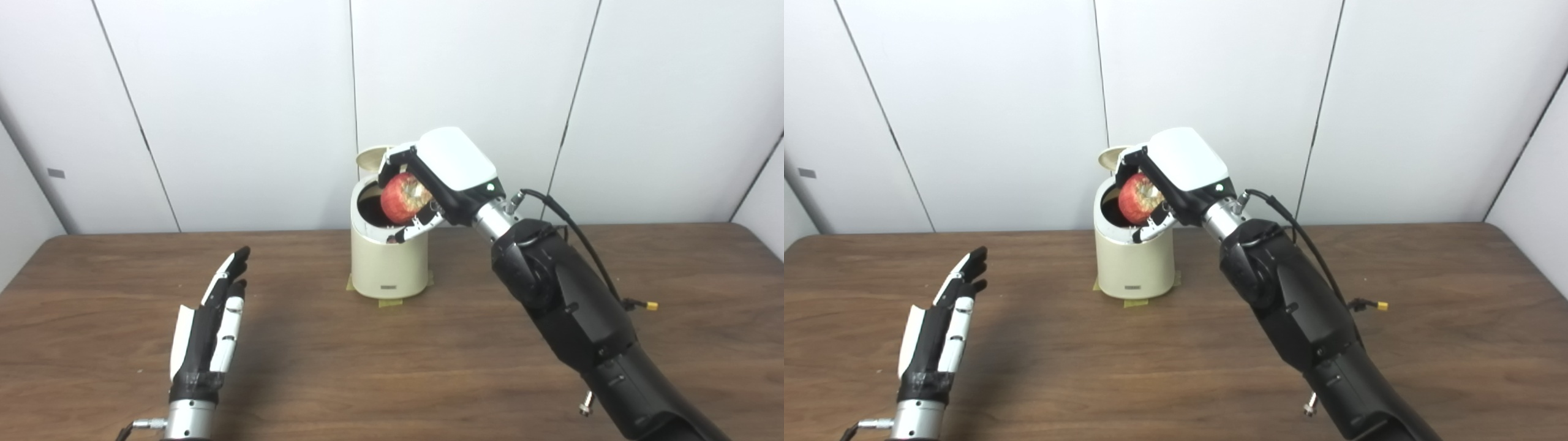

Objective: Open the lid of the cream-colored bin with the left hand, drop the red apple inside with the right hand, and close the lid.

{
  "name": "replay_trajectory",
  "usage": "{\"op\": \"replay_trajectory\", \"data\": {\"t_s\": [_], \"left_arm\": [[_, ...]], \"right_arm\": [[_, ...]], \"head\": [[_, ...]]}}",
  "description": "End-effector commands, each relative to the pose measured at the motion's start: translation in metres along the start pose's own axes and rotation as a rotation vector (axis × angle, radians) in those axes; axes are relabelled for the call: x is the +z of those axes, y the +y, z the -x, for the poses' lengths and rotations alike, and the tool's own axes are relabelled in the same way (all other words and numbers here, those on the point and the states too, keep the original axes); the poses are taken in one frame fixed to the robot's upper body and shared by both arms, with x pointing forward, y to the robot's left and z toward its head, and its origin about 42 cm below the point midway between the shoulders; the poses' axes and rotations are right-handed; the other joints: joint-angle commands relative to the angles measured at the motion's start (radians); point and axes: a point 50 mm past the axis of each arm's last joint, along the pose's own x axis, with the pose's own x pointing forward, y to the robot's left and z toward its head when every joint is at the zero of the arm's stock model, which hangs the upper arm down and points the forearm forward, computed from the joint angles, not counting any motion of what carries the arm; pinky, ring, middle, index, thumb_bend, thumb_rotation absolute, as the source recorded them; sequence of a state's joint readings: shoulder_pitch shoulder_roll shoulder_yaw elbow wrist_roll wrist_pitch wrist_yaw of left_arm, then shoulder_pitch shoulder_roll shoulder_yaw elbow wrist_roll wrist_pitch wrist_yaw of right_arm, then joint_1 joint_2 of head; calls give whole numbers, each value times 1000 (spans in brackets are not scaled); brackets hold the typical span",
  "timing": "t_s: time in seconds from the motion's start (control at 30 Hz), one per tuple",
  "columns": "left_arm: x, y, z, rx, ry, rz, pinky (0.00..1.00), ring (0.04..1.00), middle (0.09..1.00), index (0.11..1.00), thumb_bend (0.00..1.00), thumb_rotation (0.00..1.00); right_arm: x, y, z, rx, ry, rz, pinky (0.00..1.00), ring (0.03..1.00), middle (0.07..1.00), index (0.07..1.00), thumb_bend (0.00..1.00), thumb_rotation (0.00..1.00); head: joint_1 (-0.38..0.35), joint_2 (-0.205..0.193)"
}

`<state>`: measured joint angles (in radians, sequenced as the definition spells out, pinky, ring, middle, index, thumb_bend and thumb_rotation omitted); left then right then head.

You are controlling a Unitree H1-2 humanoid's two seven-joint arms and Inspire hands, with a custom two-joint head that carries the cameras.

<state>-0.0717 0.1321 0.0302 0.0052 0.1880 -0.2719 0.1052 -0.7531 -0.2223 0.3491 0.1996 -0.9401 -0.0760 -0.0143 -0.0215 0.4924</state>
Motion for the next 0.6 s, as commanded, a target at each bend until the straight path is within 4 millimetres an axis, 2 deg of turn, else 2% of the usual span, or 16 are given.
{"op": "replay_trajectory", "data": {"t_s": [0.0,0.23,0.57], "left_arm": [[-7,-15,18,-14,47,18,879,924,933,915,213,1000],[-5,-16,18,-18,49,13,879,926,935,915,218,1000],[-4,-18,19,-31,64,17,883,925,937,922,208,1000]], "right_arm": [[6,-24,-22,-115,-52,30,304,408,563,471,509,0],[1,-6,-28,-120,-51,59,325,428,571,458,508,0],[-1,1,-36,-165,-24,74,327,431,572,459,508,0]], "head": [[2,2],[5,3],[6,4]]}}
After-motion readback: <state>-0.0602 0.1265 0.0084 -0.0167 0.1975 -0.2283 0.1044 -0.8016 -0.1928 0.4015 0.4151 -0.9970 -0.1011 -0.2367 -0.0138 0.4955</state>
